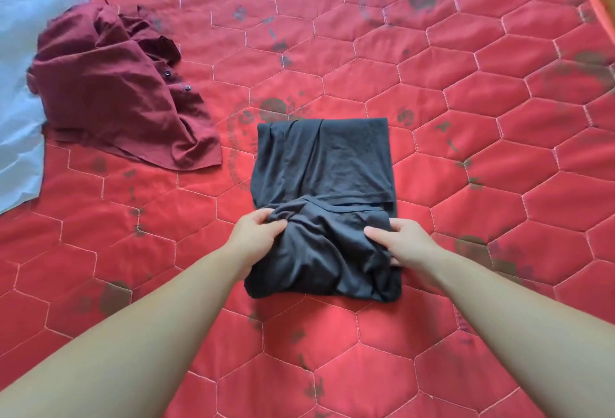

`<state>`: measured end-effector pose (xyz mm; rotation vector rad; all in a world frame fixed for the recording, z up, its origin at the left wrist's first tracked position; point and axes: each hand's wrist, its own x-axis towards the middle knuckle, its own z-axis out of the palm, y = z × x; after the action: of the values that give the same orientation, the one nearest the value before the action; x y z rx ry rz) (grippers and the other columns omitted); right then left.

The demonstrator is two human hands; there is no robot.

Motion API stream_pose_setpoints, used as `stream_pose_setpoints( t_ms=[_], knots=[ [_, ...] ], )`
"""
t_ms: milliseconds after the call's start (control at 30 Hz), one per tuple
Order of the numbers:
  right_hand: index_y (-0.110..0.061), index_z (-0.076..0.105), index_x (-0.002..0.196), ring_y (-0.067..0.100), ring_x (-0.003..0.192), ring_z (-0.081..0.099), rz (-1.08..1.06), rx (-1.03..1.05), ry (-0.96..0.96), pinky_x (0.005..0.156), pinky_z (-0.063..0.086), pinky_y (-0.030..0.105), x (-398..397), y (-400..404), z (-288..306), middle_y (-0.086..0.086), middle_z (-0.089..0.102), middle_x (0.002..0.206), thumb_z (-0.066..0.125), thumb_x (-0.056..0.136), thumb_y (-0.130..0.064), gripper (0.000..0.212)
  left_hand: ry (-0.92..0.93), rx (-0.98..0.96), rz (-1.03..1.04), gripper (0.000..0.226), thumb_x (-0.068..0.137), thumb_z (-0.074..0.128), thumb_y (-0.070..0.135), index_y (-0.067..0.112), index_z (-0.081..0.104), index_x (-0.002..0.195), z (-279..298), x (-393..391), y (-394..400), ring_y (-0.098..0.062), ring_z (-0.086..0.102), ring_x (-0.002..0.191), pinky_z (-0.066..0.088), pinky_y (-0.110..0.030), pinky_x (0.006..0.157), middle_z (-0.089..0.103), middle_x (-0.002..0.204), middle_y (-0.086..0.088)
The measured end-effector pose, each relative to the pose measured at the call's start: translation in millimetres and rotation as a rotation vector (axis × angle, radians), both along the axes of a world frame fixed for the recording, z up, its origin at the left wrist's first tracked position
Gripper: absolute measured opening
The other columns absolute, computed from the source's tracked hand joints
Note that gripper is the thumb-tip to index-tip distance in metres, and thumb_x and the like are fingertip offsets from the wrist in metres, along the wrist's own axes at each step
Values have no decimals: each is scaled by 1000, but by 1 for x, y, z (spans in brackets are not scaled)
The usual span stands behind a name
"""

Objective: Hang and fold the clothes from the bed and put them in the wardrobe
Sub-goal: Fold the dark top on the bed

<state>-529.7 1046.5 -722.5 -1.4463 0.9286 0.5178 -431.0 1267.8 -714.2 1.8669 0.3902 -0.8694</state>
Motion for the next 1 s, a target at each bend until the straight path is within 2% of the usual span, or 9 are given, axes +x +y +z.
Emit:
stream_pose_setpoints(
  t_ms=[67,133,267,400,533,633,800,900,1000],
  knots=[
    [-19,70,87,17,68,58,-22,5,11,66,48,32,1,0,-2,0,66,76,70,88,-30,11,53,-5,-14,25,81,75,38,15,75,92,2,0,-2,-22,69,101,51,-42,98,75,101,-7],
    [-20,71,92,15,67,63,-76,45,11,61,49,25,3,0,-3,-3,69,78,70,87,-32,13,67,7,-41,39,71,80,45,15,74,94,3,2,-3,-19,70,95,53,-39,92,75,102,-7],
    [-19,72,90,8,65,68,-187,54,-59,55,50,19,13,5,-4,-3,74,80,63,91,-10,12,-77,108,-189,32,75,80,8,19,67,101,0,5,-3,-11,65,86,48,-17,77,72,98,1],
    [-14,71,87,21,76,68,-304,178,-90,77,56,35,26,3,-5,7,73,84,57,90,2,22,-83,-17,-80,30,81,71,-2,22,69,98,-1,13,-3,-13,63,88,49,-19,80,71,94,1],
    [-16,71,79,16,76,61,-76,-158,-37,68,49,28,22,-1,-12,-1,70,81,59,84,0,21,-285,221,-208,27,82,68,6,29,68,97,-6,12,-5,-12,63,89,45,-21,81,70,93,5],
    [-15,72,85,12,77,62,-24,-219,-93,76,49,30,24,0,-7,-5,71,82,69,83,-15,4,-343,245,-269,25,81,71,18,29,66,104,-5,9,-7,-11,61,95,42,-22,85,68,98,9],
    [-19,69,75,11,67,59,1,-574,-142,70,45,30,40,-5,4,-10,65,68,71,80,-50,31,-455,309,-354,53,80,72,25,28,54,130,-10,22,-1,-16,57,107,42,-30,97,61,114,3],
    [-21,68,73,11,73,61,80,-595,-144,73,46,28,52,-10,5,-9,68,75,72,81,-39,20,-452,399,-494,62,82,72,24,27,48,138,-13,35,-1,-20,54,112,41,-32,98,56,118,-2],
    [-19,60,69,17,65,58,-11,-416,-102,64,48,27,62,-17,5,0,64,72,75,80,-32,23,-361,333,-403,59,75,77,30,28,54,129,-12,43,-8,-21,58,108,43,-33,98,58,113,-3]
  ],
)
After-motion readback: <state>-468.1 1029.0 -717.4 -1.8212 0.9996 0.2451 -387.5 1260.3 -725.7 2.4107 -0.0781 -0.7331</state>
